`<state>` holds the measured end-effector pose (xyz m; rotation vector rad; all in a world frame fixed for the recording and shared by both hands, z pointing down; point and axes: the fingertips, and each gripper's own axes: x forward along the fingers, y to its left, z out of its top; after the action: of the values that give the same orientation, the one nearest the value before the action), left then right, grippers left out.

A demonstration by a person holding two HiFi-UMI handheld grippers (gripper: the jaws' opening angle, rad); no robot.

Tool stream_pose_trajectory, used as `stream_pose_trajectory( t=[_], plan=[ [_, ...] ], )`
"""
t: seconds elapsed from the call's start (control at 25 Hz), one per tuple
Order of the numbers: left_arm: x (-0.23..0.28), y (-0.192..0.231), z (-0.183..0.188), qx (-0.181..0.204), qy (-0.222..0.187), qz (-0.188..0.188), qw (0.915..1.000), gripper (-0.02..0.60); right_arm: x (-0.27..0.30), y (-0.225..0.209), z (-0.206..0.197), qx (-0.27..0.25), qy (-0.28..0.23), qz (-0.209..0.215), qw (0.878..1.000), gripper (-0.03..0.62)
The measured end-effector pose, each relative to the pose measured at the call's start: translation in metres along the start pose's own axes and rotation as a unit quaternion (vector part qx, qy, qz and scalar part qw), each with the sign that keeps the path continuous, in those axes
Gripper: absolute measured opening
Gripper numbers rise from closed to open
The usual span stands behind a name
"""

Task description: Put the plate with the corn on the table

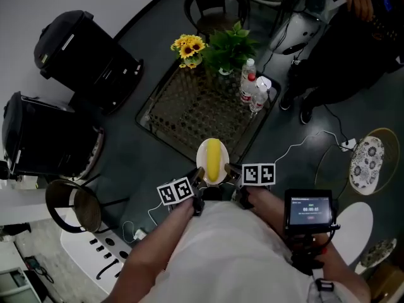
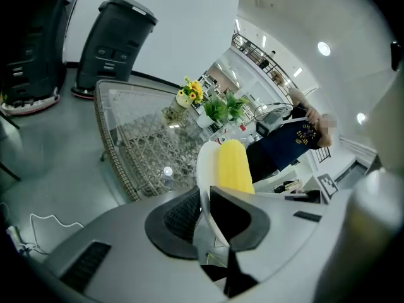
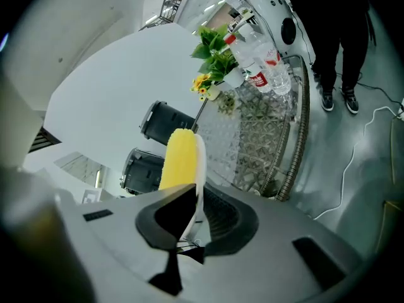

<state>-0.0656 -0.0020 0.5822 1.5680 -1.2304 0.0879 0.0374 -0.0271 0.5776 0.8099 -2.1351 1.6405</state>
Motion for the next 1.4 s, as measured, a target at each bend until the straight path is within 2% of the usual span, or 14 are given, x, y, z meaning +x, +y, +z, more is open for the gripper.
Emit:
stream_pose_trajectory(
  t=[0.24, 0.48, 0.8, 1.12, 1.4],
  plan=[
    [0.015, 0.017, 0.022, 0.007, 0.017, -0.008, 0.9998, 0.052, 0.025, -0.004, 0.014, 0.015, -0.003, -0.013, 1.0, 0.041],
    [0.026, 0.033, 0.044, -0.002, 0.02, -0.02, 0.9996, 0.051, 0.05, -0.004, 0.031, 0.022, -0.004, -0.021, 1.0, 0.041],
    [0.043, 0.06, 0.08, -0.004, 0.033, -0.018, 0.9993, 0.051, 0.087, -0.001, 0.057, 0.028, -0.007, -0.029, 0.999, 0.041],
    [0.062, 0.086, 0.119, 0.005, 0.047, -0.02, 0.9987, 0.051, 0.126, 0.001, 0.084, 0.044, -0.024, -0.016, 0.999, 0.041],
    [0.081, 0.105, 0.139, 0.005, 0.051, -0.019, 0.9985, 0.051, 0.154, -0.007, 0.103, 0.048, -0.02, -0.026, 0.998, 0.041]
  ],
)
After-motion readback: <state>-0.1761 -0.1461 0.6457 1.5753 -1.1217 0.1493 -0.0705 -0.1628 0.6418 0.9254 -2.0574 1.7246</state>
